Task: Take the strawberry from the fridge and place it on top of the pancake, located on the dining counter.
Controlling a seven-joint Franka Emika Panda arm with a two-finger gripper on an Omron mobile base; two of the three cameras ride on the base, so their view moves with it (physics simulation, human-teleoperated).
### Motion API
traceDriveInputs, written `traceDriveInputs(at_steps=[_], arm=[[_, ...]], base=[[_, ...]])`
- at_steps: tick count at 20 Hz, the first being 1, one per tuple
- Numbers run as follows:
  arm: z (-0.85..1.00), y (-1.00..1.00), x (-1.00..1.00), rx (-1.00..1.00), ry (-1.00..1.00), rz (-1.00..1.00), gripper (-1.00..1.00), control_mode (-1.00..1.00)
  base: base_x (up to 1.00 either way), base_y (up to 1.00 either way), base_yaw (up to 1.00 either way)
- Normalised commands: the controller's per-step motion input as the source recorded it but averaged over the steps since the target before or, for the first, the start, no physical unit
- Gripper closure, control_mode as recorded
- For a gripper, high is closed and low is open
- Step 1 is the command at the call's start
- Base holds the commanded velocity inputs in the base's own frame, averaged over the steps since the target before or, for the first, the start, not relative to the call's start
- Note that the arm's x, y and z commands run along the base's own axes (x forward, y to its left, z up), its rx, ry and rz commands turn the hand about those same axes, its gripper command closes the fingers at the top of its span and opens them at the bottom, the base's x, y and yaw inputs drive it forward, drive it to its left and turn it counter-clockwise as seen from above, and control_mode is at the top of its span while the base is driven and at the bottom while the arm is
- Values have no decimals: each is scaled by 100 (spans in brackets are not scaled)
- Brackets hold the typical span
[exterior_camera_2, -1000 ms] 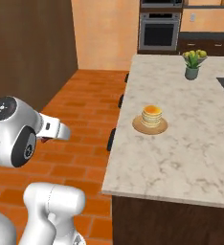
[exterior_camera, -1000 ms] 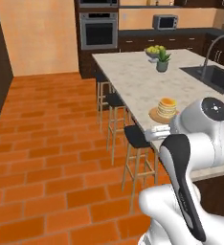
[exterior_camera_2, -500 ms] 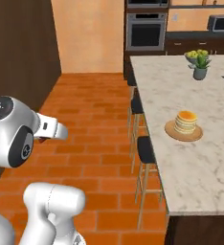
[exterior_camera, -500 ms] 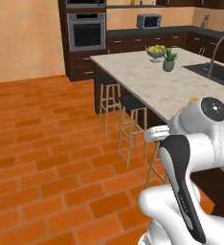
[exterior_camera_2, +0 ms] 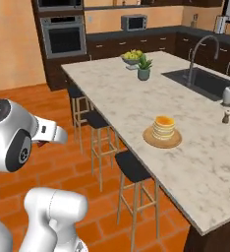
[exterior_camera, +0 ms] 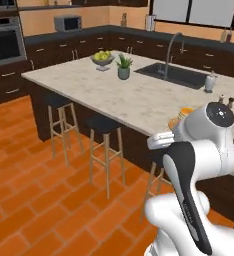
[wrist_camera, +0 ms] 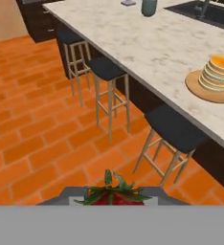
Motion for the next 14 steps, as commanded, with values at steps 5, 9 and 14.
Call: traceDriveInputs(at_steps=[5,9,14], arm=[[0,0,0,0,0,0,100,100],[0,0,0,0,0,0,100,100],[0,0,0,0,0,0,100,100]], base=[[50,61,-79],[56,77,-74],[36,62,-77]])
